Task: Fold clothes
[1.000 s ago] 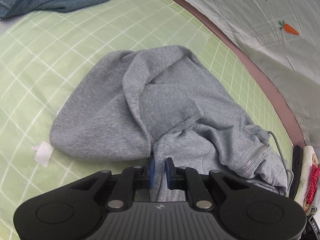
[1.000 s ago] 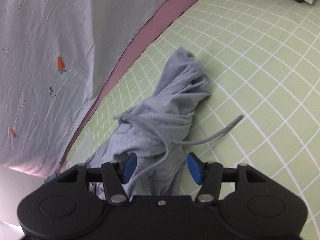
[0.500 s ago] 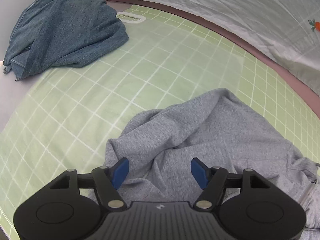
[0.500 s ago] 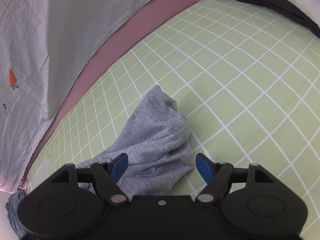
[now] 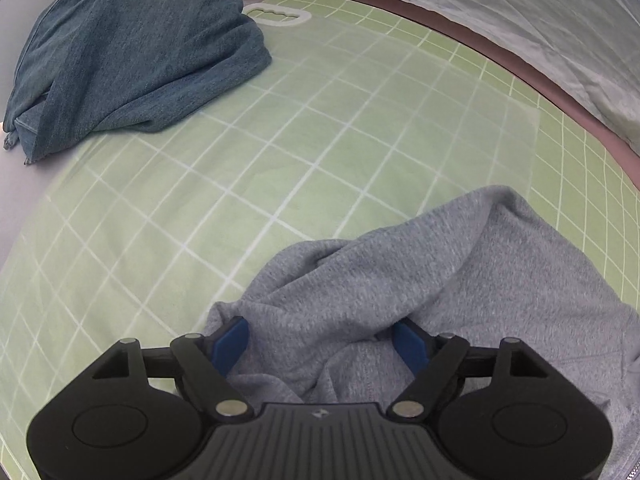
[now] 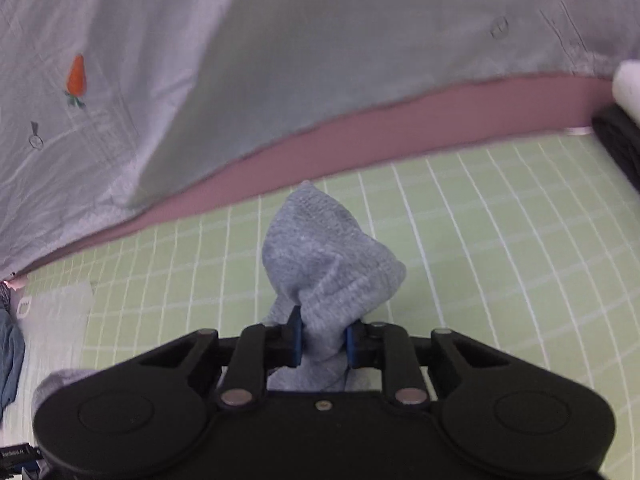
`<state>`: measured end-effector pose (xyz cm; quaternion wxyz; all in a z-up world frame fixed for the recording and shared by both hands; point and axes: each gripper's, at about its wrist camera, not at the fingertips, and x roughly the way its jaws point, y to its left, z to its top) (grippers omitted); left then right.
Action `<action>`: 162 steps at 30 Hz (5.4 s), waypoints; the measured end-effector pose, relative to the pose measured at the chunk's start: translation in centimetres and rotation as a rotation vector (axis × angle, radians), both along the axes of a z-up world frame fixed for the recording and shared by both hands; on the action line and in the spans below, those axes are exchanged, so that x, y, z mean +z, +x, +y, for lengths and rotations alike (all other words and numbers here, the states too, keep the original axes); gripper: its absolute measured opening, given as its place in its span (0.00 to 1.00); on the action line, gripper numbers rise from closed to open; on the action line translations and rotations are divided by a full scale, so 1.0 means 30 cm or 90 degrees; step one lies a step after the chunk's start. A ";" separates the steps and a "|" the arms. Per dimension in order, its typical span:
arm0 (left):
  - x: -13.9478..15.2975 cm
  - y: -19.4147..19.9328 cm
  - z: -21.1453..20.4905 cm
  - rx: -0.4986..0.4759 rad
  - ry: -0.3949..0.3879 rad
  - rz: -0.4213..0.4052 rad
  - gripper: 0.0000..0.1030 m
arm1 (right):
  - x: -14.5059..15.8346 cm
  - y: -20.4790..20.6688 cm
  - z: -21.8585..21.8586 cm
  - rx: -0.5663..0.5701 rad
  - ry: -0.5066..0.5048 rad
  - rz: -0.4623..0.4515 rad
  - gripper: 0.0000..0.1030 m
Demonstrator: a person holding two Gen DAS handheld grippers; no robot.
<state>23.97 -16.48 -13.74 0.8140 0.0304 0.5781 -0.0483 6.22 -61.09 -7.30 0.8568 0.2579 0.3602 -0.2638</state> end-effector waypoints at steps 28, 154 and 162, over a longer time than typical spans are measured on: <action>0.024 -0.052 -0.030 -0.026 0.024 0.001 0.88 | -0.222 -0.323 0.166 0.039 0.092 0.062 0.46; -0.023 -0.306 -0.172 -0.166 0.000 0.032 1.00 | -0.010 -0.465 0.197 -0.025 -0.073 0.027 0.19; 0.016 -0.338 -0.149 -0.127 -0.021 0.060 1.00 | -0.105 -0.656 0.207 -0.154 0.074 -0.032 0.42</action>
